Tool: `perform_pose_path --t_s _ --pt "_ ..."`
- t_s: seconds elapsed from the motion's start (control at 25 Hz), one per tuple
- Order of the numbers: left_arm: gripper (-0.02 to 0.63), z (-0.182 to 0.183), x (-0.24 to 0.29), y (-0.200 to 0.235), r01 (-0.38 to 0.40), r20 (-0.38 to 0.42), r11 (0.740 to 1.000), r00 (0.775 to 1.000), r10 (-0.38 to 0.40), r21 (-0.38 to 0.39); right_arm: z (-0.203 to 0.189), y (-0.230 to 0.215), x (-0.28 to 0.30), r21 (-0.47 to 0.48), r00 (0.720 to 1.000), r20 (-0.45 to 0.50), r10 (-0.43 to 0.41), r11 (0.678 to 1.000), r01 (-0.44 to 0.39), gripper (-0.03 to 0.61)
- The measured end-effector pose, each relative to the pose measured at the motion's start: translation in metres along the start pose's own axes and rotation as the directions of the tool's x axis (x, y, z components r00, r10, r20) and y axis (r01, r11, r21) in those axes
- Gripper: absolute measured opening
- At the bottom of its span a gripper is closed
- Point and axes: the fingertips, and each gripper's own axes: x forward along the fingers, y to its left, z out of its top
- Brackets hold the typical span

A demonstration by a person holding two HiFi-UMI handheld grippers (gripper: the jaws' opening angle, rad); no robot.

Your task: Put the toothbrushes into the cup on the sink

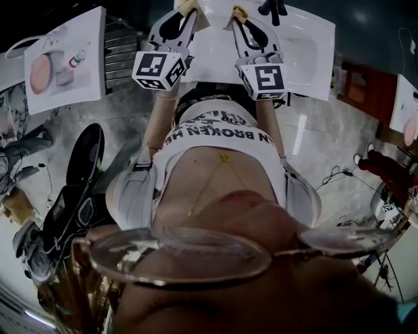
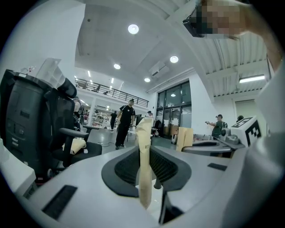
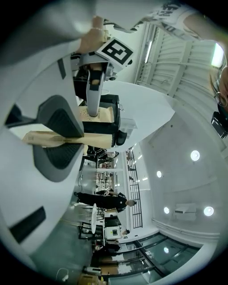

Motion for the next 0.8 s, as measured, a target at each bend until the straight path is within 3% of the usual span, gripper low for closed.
perform_pose_path --t_s 0.44,0.8 --pt "0.074 -0.004 0.014 0.081 -0.002 -0.032 0.999 0.999 0.003 0.032 -0.005 -0.002 0.023 0.008 0.992 -0.020 -0.127 0.992 0.127 0.054" --pt "0.074 -0.018 0.069 0.129 0.029 -0.041 0.995 0.999 -0.025 0.099 -0.023 -0.018 0.029 0.018 0.971 -0.093 -0.222 0.974 0.224 0.054"
